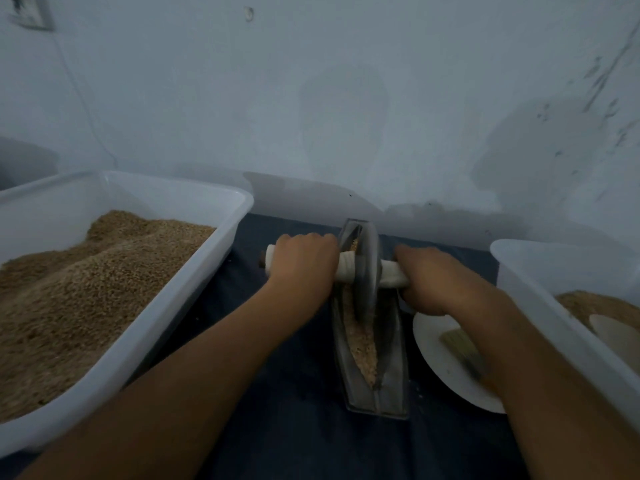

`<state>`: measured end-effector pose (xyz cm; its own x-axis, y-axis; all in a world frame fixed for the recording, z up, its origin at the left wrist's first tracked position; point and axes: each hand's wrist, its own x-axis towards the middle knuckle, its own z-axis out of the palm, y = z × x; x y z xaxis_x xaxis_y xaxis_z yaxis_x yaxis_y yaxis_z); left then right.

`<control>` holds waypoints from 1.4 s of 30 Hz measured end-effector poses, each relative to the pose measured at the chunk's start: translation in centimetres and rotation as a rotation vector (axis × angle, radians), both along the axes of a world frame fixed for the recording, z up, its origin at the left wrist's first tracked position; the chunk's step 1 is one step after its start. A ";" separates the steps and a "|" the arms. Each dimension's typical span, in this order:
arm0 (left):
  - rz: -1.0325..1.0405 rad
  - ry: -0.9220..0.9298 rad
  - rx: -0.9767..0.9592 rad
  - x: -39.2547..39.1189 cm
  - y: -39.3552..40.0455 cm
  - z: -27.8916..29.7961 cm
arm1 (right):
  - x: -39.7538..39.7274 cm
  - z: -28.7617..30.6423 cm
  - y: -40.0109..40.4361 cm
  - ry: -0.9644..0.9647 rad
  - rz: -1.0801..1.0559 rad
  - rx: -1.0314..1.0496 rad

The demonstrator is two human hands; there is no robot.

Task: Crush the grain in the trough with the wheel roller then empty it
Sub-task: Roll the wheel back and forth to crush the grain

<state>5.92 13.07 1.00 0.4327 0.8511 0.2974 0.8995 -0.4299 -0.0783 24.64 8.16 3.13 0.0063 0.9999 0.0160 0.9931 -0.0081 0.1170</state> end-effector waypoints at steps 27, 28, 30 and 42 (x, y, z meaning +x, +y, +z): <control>-0.011 0.367 -0.439 -0.2 -2.9 3.1 | -2.0 3.4 -3.8 -0.155 0.031 -0.358; -0.011 0.360 -0.435 -0.2 -2.9 3.1 | -1.9 3.3 -3.9 -0.150 0.026 -0.363; -0.008 0.322 -0.426 -0.2 -2.7 3.0 | -1.8 3.1 -3.7 -0.132 0.013 -0.360; -0.027 0.016 0.039 0.4 1.0 0.2 | 0.0 -1.8 1.7 -0.082 -0.010 0.200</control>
<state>6.33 14.12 1.19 0.4602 0.8271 0.3228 0.8861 -0.4501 -0.1101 24.65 9.83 1.37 0.0065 0.9766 0.2148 0.9800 -0.0489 0.1927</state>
